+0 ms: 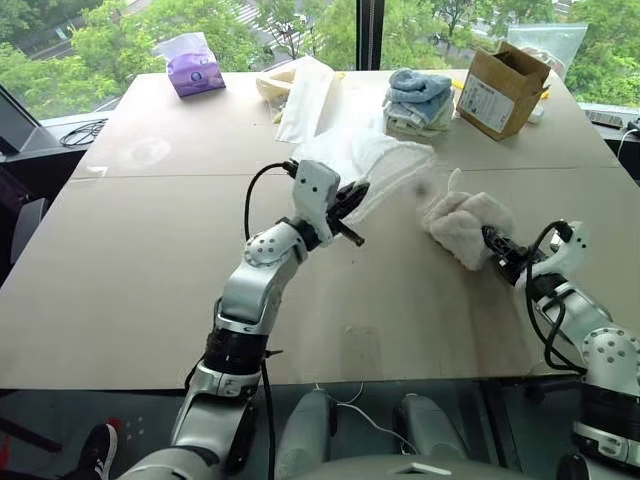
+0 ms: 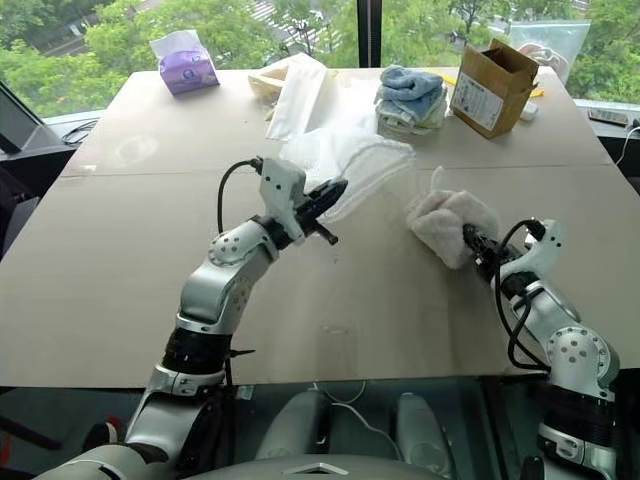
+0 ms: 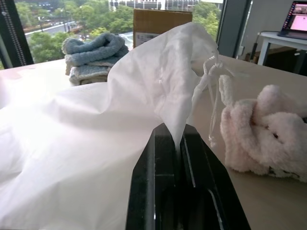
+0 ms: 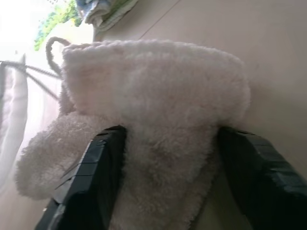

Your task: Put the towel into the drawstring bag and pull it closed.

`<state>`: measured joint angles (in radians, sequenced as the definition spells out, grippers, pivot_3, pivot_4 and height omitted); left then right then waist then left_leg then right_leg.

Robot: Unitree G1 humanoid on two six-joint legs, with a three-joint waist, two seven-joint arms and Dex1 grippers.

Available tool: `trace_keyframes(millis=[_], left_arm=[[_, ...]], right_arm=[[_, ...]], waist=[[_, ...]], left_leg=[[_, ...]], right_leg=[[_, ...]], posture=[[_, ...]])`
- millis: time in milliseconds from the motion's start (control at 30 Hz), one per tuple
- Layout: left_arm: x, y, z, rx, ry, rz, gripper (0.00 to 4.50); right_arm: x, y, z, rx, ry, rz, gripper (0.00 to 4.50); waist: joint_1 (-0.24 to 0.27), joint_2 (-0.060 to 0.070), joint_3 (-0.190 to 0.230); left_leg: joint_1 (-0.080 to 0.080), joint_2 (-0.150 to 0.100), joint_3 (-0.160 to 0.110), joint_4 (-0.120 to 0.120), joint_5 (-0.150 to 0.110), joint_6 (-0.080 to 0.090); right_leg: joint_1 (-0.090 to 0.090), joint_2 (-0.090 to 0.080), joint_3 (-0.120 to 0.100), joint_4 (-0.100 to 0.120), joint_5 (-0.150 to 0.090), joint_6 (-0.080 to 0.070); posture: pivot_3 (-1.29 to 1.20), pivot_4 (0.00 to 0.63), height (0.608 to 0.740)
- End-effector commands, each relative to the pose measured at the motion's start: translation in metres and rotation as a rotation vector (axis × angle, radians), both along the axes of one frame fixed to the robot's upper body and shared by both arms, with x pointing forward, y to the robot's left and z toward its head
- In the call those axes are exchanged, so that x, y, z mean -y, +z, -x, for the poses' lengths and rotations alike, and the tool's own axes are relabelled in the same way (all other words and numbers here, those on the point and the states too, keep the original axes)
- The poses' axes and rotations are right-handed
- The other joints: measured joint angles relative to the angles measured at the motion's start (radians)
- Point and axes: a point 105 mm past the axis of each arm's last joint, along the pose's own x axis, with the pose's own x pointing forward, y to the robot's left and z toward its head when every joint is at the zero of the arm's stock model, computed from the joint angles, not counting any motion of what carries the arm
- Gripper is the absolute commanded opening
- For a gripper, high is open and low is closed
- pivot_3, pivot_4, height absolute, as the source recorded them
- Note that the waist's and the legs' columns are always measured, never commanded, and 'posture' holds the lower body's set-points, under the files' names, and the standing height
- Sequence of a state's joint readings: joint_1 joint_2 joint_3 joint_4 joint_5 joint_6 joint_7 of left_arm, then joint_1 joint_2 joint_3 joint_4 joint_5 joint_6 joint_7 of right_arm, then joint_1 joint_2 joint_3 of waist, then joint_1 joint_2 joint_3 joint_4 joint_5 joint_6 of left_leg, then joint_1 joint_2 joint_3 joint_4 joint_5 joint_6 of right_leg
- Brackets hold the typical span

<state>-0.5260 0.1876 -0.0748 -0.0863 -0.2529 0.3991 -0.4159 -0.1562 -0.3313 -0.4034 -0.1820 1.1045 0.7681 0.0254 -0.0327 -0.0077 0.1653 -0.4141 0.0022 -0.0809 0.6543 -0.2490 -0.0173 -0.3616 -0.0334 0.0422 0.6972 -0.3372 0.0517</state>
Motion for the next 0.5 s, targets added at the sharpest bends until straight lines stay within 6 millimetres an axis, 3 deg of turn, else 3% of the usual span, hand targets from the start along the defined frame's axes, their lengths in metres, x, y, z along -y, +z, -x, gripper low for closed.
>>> trace_keyframes(millis=[33,167,333,500], left_arm=[[0.0,0.014,-0.002,0.027,0.025,0.029,0.0],[0.005,0.016,0.0,0.019,0.014,0.048,0.0],[0.016,0.015,0.01,-0.003,-0.066,0.065,0.0],[0.013,0.015,0.009,-0.003,-0.061,0.058,0.0]], right_arm=[[0.002,0.024,0.002,0.106,0.008,0.024,4.46],[0.001,0.017,-0.005,0.089,-0.005,-0.017,4.46],[-0.021,0.012,-0.028,0.08,0.027,-0.082,4.46],[-0.043,0.014,-0.044,0.088,0.093,-0.1,4.46]], waist=[[-0.005,0.0,0.0],[-0.006,0.0,0.0],[-0.01,0.0,0.0],[-0.009,0.0,0.0]], left_leg=[[0.0,0.0,0.0,0.0,0.0,0.0],[0.0,0.0,0.001,-0.001,0.0,-0.001],[0.001,0.0,0.002,-0.001,0.001,-0.001],[0.001,0.0,0.003,0.0,0.002,-0.003]], right_leg=[[0.0,0.0,0.001,0.0,0.0,0.0],[0.0,0.0,0.001,-0.001,0.0,0.0],[0.0,0.0,0.002,0.0,0.0,0.0],[-0.001,0.0,0.001,0.0,0.0,0.0]], posture=[[0.0,0.15,0.74],[0.0,0.15,0.74],[0.0,0.15,0.74],[0.0,0.15,0.74]])
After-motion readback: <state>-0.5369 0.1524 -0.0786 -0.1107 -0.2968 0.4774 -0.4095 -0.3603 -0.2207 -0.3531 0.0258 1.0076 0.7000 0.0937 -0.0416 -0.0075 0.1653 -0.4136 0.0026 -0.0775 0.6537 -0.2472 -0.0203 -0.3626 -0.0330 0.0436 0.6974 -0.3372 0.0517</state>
